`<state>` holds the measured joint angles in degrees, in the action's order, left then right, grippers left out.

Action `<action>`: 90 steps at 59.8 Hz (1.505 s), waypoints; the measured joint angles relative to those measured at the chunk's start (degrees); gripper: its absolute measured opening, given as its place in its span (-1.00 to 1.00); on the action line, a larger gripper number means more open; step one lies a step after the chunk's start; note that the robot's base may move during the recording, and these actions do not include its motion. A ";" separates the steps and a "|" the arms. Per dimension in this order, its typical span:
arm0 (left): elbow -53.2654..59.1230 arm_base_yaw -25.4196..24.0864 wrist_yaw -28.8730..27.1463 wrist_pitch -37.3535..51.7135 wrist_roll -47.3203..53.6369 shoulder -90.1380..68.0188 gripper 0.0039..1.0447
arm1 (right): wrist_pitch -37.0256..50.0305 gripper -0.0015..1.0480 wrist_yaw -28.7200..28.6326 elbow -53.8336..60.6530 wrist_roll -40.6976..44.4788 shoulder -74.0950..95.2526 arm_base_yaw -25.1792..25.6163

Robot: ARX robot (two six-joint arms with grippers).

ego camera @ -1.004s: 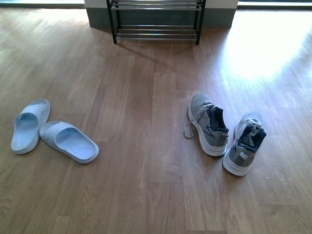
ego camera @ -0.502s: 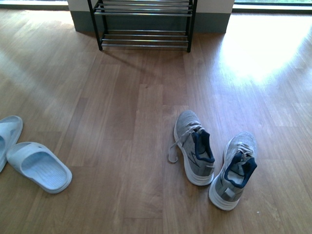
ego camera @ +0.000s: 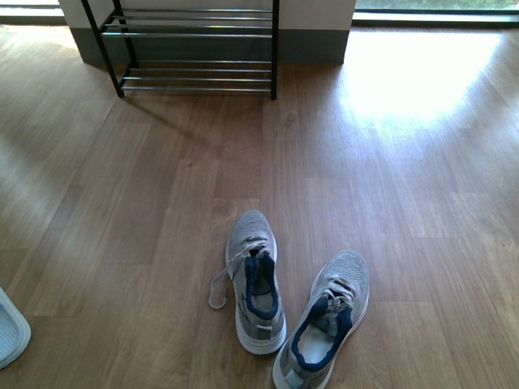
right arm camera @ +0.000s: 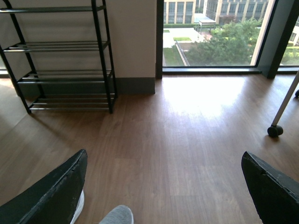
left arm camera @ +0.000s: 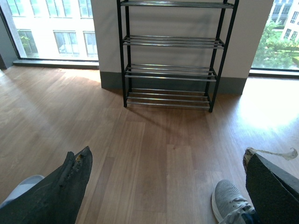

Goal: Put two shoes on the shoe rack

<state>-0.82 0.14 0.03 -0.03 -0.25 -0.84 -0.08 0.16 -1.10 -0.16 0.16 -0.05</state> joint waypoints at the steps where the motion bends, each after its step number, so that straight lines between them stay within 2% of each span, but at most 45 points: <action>1: 0.00 0.02 0.02 0.00 0.02 0.00 0.83 | 0.00 0.82 0.00 0.00 0.00 0.00 0.00; 19: 0.04 0.07 -0.46 0.13 0.02 -0.04 0.83 | 0.00 0.82 -0.02 0.00 0.00 0.00 0.00; 20: 0.28 1.05 -3.82 1.97 0.76 -0.68 0.83 | 0.00 0.82 -0.02 0.00 0.00 0.00 0.00; 23: 0.61 6.67 -19.87 12.96 1.79 -4.66 0.83 | 0.00 0.82 -0.02 0.00 0.00 0.00 0.00; 26: 0.22 9.42 -28.96 17.33 0.94 -9.25 0.83 | 0.00 0.82 -0.02 0.00 0.00 0.00 0.00; 28: -0.15 9.25 -30.23 16.63 -1.03 -12.76 0.83 | 0.00 0.82 -0.04 0.00 0.00 0.00 0.00; 32: -1.20 7.61 -25.88 13.73 -6.97 -24.26 0.83 | 0.00 0.82 -0.04 0.00 0.00 0.00 0.00; 38: -5.03 7.39 -17.18 17.75 -12.63 -41.46 0.83 | 0.00 0.82 -0.04 0.00 0.00 0.00 0.00; 46: -15.74 10.27 -9.18 25.38 -14.45 -71.04 0.83 | 0.00 0.82 -0.04 0.00 0.00 0.00 0.00; 52: -21.81 12.94 -3.69 26.29 -15.12 -89.35 0.83 | 0.00 0.82 -0.02 0.00 0.00 0.00 0.00; 55: -24.59 14.16 -1.90 25.77 -16.44 -94.75 0.83 | 0.00 0.82 -0.04 0.00 0.00 0.00 0.00; 65: -34.45 17.94 -1.55 21.44 -21.22 -105.77 0.83 | 0.00 0.82 -0.04 0.00 0.00 0.00 0.00; 77: -46.25 17.00 -0.46 15.23 -24.44 -117.35 0.83 | 0.00 0.82 -0.04 0.00 0.00 0.00 0.00; 83: -50.29 16.59 2.51 13.44 -24.68 -121.77 0.83 | 0.00 0.82 -0.04 0.00 0.00 0.00 0.00; 90: -55.30 17.33 9.16 12.46 -24.72 -127.43 0.83 | 0.00 0.82 -0.04 0.00 0.00 0.00 0.00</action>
<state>-56.12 17.47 9.19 12.43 -24.97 -128.27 -0.08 0.12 -1.10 -0.16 0.16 -0.05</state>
